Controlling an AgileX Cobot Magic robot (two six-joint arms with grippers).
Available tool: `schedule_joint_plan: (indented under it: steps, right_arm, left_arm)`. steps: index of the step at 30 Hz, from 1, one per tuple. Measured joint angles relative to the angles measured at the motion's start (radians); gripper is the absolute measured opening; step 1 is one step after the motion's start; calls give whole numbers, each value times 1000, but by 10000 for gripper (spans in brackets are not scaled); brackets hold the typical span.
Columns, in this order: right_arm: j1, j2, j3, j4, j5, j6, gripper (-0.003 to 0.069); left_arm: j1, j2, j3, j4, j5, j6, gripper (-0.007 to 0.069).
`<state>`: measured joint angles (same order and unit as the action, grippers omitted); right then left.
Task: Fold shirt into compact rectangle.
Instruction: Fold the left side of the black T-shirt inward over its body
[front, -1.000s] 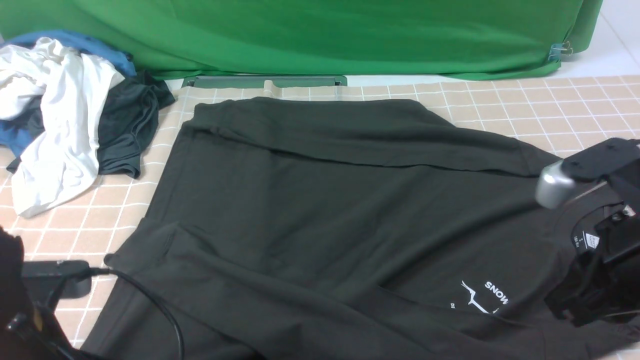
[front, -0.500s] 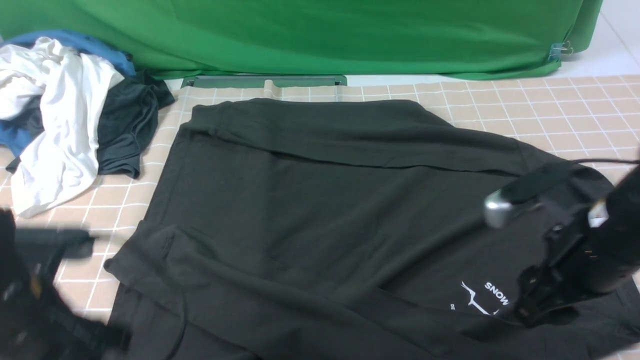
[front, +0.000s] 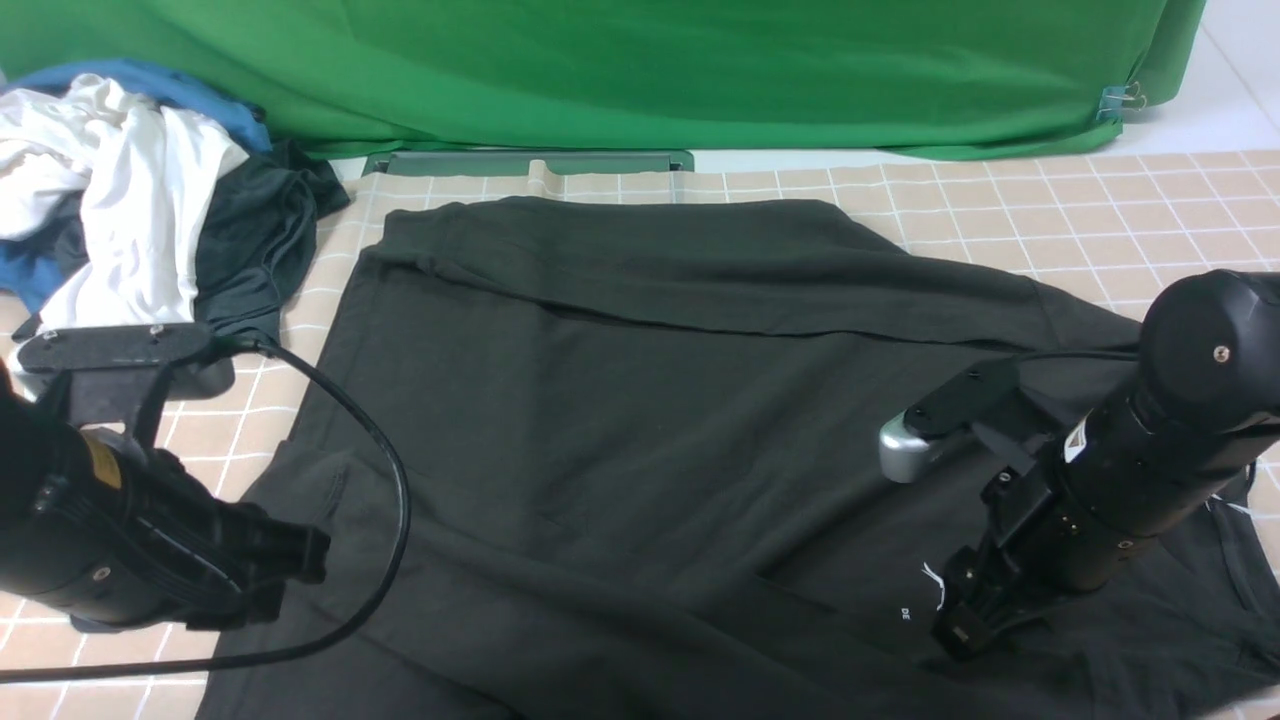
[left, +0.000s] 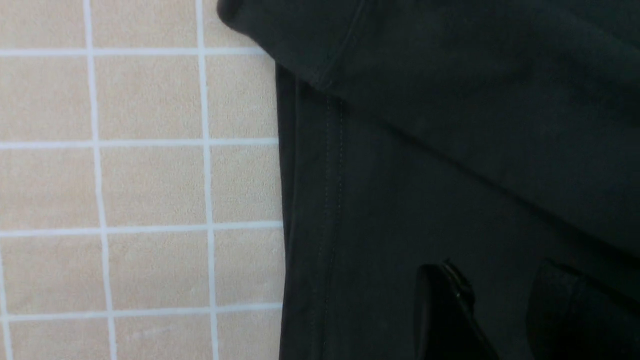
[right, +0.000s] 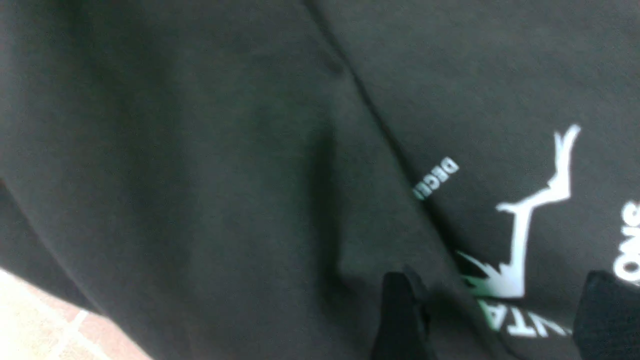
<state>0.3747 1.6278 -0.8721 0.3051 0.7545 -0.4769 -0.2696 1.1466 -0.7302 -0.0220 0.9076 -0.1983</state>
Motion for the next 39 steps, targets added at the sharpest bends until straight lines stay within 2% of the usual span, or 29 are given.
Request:
schedule_joint_plan:
  steps: [4,6,8,10,13,22,27,33,37,39]
  right_arm:
    - [0,51,0,11,-4,-33,477]
    - [0,74,-2,11,-10,-47,441]
    - [0,78,-7,16,-17,-49,343]
    - [0,78,-7,28,-20,-50,148]
    - [0,75,-14,32,-13,-49,56]
    - [0,2,-91,2,28,-19,42]
    - [0,-1,-99,-79,-30,37,42]
    - [-1,36,-99,-93,-126,61,43]
    - [-9,77,-99,-95,-186,85,68]
    - [-13,97,-99,-98,-234,118,124]
  left_arm:
    - [0,0,0,0,-25,1,233]
    - [0,0,0,0,-34,1,232]
    - [0,0,0,0,-46,1,232]
    - [0,1,0,2,-49,1,232]
    - [0,7,0,4,-53,1,232]
    - [0,10,0,22,-63,2,234]
    - [0,10,0,22,-65,3,234]
    - [0,10,0,32,-68,9,234]
    - [0,10,0,45,-72,22,235]
    - [0,10,0,65,-100,22,236]
